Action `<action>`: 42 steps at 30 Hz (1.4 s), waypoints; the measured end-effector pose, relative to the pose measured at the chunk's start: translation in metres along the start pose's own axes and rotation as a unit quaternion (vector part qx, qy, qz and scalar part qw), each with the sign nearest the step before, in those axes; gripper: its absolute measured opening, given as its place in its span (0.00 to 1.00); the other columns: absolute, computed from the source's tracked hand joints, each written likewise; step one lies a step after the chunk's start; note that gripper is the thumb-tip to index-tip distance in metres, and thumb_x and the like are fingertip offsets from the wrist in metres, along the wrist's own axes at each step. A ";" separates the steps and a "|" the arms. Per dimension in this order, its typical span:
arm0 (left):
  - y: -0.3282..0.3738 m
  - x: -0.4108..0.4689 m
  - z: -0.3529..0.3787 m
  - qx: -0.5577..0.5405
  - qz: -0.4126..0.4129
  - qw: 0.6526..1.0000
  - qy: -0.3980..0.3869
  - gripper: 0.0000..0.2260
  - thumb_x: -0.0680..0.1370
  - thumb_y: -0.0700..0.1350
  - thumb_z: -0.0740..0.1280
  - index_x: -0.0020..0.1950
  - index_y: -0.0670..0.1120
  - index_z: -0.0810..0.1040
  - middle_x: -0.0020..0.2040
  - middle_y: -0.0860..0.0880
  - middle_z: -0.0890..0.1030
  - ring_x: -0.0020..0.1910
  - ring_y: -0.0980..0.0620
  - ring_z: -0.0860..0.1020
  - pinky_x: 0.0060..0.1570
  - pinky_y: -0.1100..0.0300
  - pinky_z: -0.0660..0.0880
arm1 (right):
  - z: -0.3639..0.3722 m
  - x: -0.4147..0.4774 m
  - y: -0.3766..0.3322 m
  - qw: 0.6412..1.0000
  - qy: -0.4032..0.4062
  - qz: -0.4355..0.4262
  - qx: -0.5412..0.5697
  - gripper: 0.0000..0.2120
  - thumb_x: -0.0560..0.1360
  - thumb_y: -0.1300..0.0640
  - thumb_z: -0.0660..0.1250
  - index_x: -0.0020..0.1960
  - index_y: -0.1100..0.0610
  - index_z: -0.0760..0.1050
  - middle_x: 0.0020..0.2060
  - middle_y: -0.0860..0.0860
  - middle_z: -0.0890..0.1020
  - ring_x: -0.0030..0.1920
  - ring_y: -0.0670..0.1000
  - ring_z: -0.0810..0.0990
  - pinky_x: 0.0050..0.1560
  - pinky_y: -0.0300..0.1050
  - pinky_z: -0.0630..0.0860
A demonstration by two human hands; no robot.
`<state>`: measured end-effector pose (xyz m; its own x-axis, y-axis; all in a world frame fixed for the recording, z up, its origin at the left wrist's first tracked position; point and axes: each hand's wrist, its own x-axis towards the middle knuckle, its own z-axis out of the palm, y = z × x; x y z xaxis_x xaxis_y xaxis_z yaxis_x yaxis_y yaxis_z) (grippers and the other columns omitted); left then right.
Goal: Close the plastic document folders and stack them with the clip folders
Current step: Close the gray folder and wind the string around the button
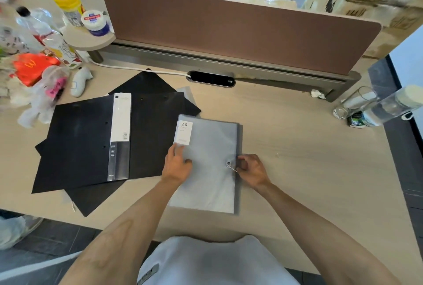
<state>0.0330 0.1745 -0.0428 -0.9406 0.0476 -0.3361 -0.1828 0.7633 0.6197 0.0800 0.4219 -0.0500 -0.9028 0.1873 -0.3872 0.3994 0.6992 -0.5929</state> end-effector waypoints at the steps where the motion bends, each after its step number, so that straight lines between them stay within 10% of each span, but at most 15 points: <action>1: 0.006 0.000 0.001 -0.022 -0.016 1.000 -0.002 0.25 0.74 0.41 0.64 0.71 0.47 0.65 0.72 0.46 0.63 0.68 0.40 0.67 0.64 0.45 0.69 | 0.000 0.001 0.000 1.000 0.003 0.018 0.008 0.18 0.70 0.62 0.66 0.59 0.54 0.78 0.55 0.53 0.76 0.56 0.51 0.75 0.59 0.38 0.70; 12: 0.062 0.001 0.051 -0.075 -0.027 0.993 -0.086 0.17 0.77 0.43 0.63 0.66 0.48 0.70 0.70 0.51 0.65 0.62 0.47 0.72 0.52 0.62 0.66 | -0.037 -0.005 0.051 0.997 0.046 0.061 -0.017 0.19 0.71 0.63 0.63 0.62 0.58 0.75 0.60 0.57 0.75 0.62 0.57 0.73 0.63 0.43 0.70; 24: 0.119 -0.004 0.084 -0.101 -0.021 0.983 -0.151 0.25 0.78 0.42 0.60 0.76 0.51 0.60 0.76 0.52 0.61 0.73 0.50 0.63 0.63 0.64 0.59 | -0.085 -0.009 0.086 0.993 0.005 -0.016 -0.119 0.19 0.78 0.49 0.61 0.59 0.63 0.74 0.62 0.59 0.75 0.63 0.61 0.71 0.61 0.50 0.72; 42: 0.009 -0.043 -0.030 0.042 -0.007 0.998 -0.036 0.21 0.79 0.41 0.61 0.72 0.47 0.66 0.69 0.47 0.71 0.68 0.48 0.69 0.68 0.57 0.64 | 0.000 0.006 -0.068 0.981 -0.083 -0.154 -0.078 0.14 0.80 0.55 0.56 0.58 0.59 0.76 0.59 0.56 0.77 0.61 0.56 0.73 0.63 0.46 0.70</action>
<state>0.0630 0.1597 -0.0012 -0.9148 0.0800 -0.3959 -0.1687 0.8149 0.5545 0.0479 0.3758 -0.0118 -0.9336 -0.1553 -0.3231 0.0702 0.8047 -0.5895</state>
